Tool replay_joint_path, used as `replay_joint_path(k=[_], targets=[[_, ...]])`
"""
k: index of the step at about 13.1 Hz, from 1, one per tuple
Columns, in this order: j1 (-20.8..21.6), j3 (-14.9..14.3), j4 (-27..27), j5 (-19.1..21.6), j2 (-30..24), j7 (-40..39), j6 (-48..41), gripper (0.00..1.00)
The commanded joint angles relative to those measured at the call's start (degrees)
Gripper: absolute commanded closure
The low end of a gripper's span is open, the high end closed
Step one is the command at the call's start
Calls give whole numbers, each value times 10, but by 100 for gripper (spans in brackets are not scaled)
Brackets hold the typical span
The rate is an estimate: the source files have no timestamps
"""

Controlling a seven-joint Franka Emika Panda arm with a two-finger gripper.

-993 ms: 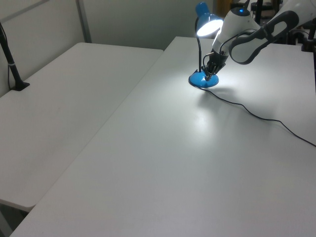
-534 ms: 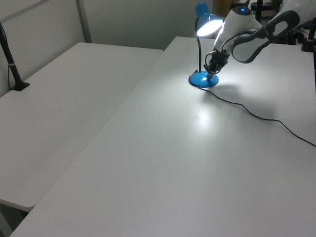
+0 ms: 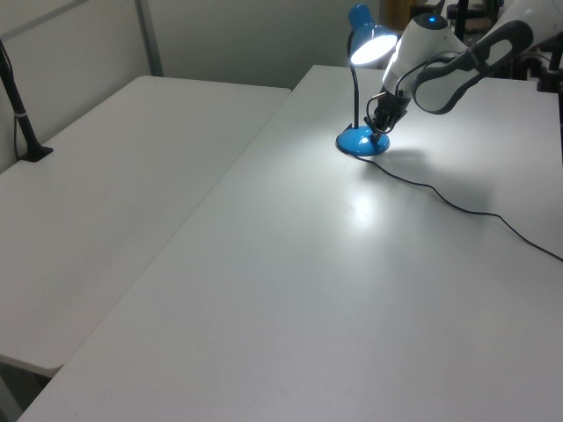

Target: Turn off the lamp

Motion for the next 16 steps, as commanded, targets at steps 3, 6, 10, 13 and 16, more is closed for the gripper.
replay_joint_path(k=[3,6,10,13,16], targets=[[-1,-2,-1,-19,12,13,12,100],[6,0,-18,-20,-17,9,-50,100],[50,19,-12,-22,-65,3,-144,100],[106,22,17,-22,-97,-14,-240,100],[180,22,70,-18,-130,-96,-404,100]])
